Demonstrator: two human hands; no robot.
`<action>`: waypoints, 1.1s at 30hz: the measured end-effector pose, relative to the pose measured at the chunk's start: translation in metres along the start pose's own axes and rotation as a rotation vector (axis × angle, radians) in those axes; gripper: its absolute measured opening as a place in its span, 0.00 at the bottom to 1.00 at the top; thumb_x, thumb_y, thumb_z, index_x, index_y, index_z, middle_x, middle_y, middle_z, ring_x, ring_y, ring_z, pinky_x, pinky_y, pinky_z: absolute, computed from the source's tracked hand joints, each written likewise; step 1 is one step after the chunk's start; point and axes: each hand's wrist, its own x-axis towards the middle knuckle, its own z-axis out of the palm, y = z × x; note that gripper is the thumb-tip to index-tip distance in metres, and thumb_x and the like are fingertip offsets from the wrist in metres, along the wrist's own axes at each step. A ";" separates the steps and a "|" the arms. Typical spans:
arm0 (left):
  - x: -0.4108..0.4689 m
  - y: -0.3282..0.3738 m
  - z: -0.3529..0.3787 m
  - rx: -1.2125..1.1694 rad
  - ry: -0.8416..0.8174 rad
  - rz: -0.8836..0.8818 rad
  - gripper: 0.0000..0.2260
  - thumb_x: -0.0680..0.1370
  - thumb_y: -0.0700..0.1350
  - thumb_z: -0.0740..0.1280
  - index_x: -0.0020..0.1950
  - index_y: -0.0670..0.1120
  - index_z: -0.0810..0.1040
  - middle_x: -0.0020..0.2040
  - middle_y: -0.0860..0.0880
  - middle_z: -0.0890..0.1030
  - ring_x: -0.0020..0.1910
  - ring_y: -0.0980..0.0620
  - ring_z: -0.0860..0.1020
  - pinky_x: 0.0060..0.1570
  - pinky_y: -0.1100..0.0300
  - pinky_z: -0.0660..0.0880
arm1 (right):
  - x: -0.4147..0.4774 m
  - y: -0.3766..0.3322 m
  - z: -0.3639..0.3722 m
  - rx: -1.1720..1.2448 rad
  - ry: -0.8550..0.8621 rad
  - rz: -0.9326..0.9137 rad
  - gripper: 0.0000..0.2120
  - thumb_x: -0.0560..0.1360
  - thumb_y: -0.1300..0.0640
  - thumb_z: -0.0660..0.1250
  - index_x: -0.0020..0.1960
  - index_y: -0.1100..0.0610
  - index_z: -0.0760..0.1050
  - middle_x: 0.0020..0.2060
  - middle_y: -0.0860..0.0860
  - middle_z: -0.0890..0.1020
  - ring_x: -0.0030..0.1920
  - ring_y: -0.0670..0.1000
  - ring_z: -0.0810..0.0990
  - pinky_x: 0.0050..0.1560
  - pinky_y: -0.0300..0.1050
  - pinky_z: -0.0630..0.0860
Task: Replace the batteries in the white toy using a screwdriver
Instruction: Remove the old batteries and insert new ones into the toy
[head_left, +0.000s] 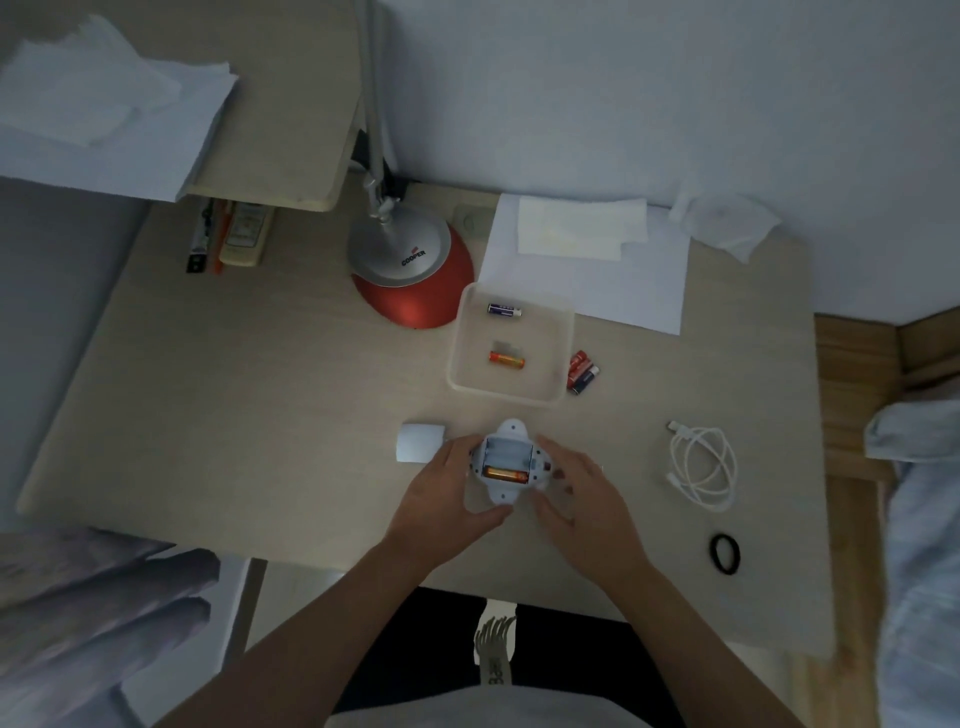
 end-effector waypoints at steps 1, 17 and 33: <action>0.000 0.000 -0.001 0.004 0.000 0.009 0.33 0.68 0.55 0.78 0.69 0.49 0.70 0.58 0.59 0.74 0.54 0.65 0.71 0.52 0.79 0.65 | -0.001 0.000 0.004 0.035 0.009 0.007 0.28 0.76 0.56 0.70 0.73 0.44 0.66 0.62 0.41 0.74 0.59 0.39 0.74 0.59 0.33 0.70; 0.013 -0.020 -0.016 0.323 -0.136 0.416 0.28 0.75 0.54 0.71 0.72 0.47 0.70 0.69 0.42 0.73 0.66 0.45 0.73 0.63 0.47 0.73 | 0.004 0.005 0.015 0.144 0.030 0.077 0.24 0.77 0.60 0.70 0.71 0.47 0.71 0.55 0.46 0.80 0.49 0.36 0.77 0.50 0.27 0.71; 0.053 -0.006 -0.032 0.659 -0.445 0.686 0.28 0.73 0.45 0.74 0.71 0.56 0.68 0.71 0.36 0.69 0.64 0.37 0.72 0.57 0.42 0.75 | 0.008 0.012 0.011 0.068 -0.013 0.080 0.26 0.76 0.56 0.71 0.71 0.41 0.68 0.53 0.44 0.80 0.46 0.37 0.77 0.47 0.24 0.69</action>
